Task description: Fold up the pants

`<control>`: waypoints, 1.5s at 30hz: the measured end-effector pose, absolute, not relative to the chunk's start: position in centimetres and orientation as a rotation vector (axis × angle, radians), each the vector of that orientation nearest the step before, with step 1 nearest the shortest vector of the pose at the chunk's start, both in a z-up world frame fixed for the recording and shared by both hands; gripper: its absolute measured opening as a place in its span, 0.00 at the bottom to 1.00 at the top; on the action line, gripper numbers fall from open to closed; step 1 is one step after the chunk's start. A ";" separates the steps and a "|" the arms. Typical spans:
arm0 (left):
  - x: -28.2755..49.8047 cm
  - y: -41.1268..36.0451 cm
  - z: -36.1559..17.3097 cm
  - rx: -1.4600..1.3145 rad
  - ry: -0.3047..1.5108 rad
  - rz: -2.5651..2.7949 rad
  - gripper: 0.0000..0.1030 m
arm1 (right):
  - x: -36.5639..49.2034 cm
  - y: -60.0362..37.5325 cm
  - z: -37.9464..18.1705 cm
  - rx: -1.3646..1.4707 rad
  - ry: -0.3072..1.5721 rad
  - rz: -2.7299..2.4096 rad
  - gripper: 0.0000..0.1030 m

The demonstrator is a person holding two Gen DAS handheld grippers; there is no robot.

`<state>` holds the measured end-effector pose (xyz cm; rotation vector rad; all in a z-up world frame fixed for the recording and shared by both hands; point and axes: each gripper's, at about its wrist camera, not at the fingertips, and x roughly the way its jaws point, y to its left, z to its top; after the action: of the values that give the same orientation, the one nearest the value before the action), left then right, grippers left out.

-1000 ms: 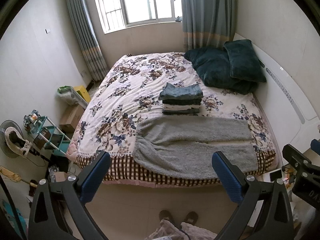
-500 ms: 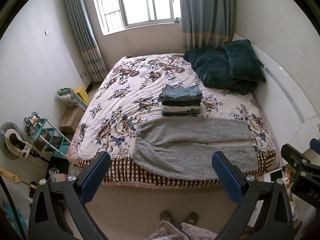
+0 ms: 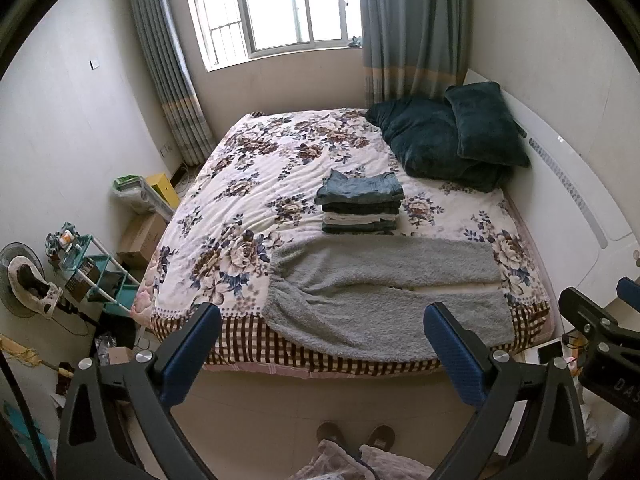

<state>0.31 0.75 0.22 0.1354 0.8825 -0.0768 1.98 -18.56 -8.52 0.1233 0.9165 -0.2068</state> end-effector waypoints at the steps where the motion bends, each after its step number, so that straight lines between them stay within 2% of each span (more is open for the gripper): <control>1: 0.3 0.7 0.2 0.135 0.882 -0.077 1.00 | 2.0 -18.6 -8.5 0.122 0.916 -0.208 0.98; 36: 1.5 -1.4 1.3 0.119 0.882 -0.073 1.00 | 3.1 -18.3 -8.4 0.124 0.912 -0.199 0.98; 39: 1.9 -2.1 1.4 0.108 0.877 -0.063 1.00 | 5.3 -18.0 -7.2 0.133 0.911 -0.204 0.98; 45: 5.0 -4.5 -2.2 0.102 0.857 0.007 1.00 | 8.6 -21.1 -10.8 0.167 0.891 -0.234 0.98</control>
<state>4.98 -4.51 -2.20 0.1020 0.8575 0.0070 8.56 -21.11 -10.78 0.1668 0.8910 -0.2342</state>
